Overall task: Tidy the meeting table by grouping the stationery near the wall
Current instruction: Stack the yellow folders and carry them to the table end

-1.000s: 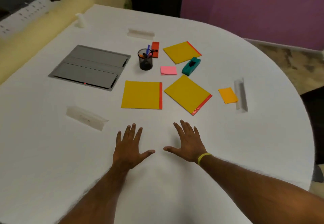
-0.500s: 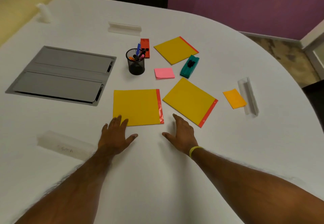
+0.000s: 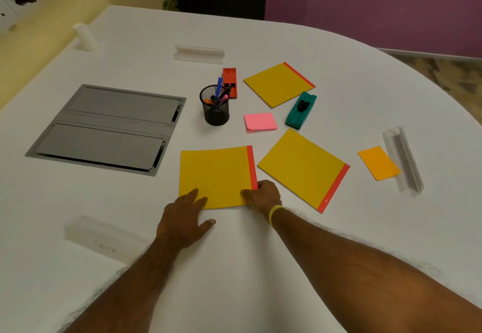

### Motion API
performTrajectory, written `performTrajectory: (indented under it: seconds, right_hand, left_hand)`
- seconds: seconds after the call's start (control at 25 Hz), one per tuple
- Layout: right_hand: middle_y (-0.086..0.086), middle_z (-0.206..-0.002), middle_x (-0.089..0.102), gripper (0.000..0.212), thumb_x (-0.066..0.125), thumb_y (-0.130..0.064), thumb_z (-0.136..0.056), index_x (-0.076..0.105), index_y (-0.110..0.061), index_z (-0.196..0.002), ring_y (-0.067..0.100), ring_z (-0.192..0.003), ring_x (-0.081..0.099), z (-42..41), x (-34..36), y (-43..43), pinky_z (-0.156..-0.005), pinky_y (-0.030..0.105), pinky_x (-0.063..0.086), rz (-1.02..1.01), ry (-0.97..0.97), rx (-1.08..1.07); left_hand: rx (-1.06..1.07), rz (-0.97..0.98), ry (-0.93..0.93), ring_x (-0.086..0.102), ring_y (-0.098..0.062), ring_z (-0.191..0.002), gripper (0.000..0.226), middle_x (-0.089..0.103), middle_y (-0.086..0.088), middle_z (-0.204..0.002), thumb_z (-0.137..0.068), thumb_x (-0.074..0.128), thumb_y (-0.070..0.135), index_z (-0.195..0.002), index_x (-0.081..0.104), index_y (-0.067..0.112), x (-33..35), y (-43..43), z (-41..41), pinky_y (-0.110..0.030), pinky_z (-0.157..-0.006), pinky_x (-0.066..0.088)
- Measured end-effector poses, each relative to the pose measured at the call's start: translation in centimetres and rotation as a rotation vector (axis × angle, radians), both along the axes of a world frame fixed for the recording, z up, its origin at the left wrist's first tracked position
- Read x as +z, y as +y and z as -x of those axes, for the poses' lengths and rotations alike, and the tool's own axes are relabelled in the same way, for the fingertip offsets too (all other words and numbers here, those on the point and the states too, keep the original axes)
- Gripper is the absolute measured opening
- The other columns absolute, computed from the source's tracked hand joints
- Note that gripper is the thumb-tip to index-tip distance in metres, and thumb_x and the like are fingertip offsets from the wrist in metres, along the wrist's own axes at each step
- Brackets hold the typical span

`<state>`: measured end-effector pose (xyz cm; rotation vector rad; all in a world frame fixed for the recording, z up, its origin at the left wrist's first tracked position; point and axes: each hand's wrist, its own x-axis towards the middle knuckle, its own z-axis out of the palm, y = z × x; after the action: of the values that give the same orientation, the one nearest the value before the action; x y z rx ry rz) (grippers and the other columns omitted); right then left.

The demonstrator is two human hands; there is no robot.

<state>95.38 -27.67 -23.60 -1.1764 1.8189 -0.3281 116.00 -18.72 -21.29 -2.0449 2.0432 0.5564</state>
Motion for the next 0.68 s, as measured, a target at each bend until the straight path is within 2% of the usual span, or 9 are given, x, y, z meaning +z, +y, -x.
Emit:
performTrajectory:
  seconds: [0.08, 0.2, 0.28, 0.36, 0.48, 0.6, 0.68]
  right_hand:
    - [0.006, -0.096, 0.066, 0.020, 0.075, -0.026, -0.078, 0.062, -0.018, -0.092, 0.026, -0.089, 0.063, 0.0, 0.4, -0.3, -0.082, 0.042, 0.055, 0.010, -0.106, -0.008]
    - [0.013, -0.113, 0.060, 0.018, 0.068, -0.010, -0.087, 0.057, -0.016, -0.099, 0.027, -0.090, 0.061, 0.6, 2.5, -0.6, -0.076, 0.042, 0.058, 0.022, -0.379, -0.071]
    - [0.018, -0.113, 0.060, 0.016, 0.065, -0.005, -0.090, 0.057, -0.016, -0.097, 0.029, -0.089, 0.062, 1.9, 4.8, -1.5, -0.075, 0.045, 0.059, 0.055, -0.535, -0.017]
    - [0.016, -0.101, 0.064, 0.014, 0.064, -0.005, -0.092, 0.058, -0.016, -0.099, 0.024, -0.082, 0.063, 4.2, 7.5, -2.7, -0.074, 0.039, 0.059, 0.062, -0.636, 0.131]
    - [0.005, -0.085, 0.063, 0.014, 0.064, -0.010, -0.093, 0.064, -0.016, -0.105, 0.014, -0.073, 0.060, 7.8, 10.6, -4.5, -0.068, 0.028, 0.055, 0.041, -0.643, 0.305]
    - [0.001, -0.077, 0.064, 0.010, 0.064, -0.012, -0.093, 0.067, -0.016, -0.101, 0.012, -0.066, 0.059, 10.3, 10.5, -5.2, -0.061, 0.025, 0.051, 0.010, -0.586, 0.293]
    - [0.003, -0.074, 0.061, 0.008, 0.064, -0.013, -0.093, 0.067, -0.014, -0.100, 0.014, -0.063, 0.056, 11.4, 9.8, -4.8, -0.059, 0.025, 0.050, -0.017, -0.599, 0.238]
  left_hand:
    - [-0.020, -0.054, -0.003, 0.020, -0.024, -0.147, 0.088, 0.011, -0.001, -0.163, -0.079, 0.026, 0.077, -0.152, 0.026, 0.027, 0.1, -0.1, -0.2, -0.046, -0.113, 0.028]
    - [0.054, -0.095, 0.113, 0.024, -0.025, -0.145, 0.093, 0.018, -0.003, -0.162, -0.074, 0.035, 0.075, -0.152, 0.023, 0.025, 1.9, -2.2, -1.0, -0.045, -0.114, 0.028]
    - [0.180, 0.070, 0.307, 0.032, -0.026, -0.141, 0.096, 0.029, -0.006, -0.157, -0.073, 0.048, 0.073, -0.151, 0.027, 0.021, 4.2, -4.5, -1.4, -0.044, -0.112, 0.032]
    - [0.279, 0.157, 0.531, 0.042, -0.025, -0.131, 0.087, 0.040, -0.004, -0.147, -0.080, 0.067, 0.057, -0.148, 0.031, 0.017, 6.7, -6.8, -1.4, -0.040, -0.105, 0.038]
    - [0.335, -0.049, 0.742, 0.058, -0.021, -0.110, 0.067, 0.057, 0.002, -0.126, -0.083, 0.072, 0.039, -0.139, 0.041, 0.020, 8.1, -7.5, -0.4, -0.036, -0.088, 0.049]
    - [0.468, -0.152, 0.932, 0.068, -0.026, -0.098, 0.033, 0.069, -0.010, -0.113, -0.091, 0.065, 0.024, -0.121, 0.058, 0.013, 6.8, -5.8, 1.2, -0.036, -0.081, 0.056]
    - [0.586, -0.198, 1.088, 0.070, -0.027, -0.094, 0.024, 0.071, -0.011, -0.111, -0.095, 0.057, 0.018, -0.119, 0.059, 0.012, 5.9, -4.2, 3.1, -0.037, -0.075, 0.057]
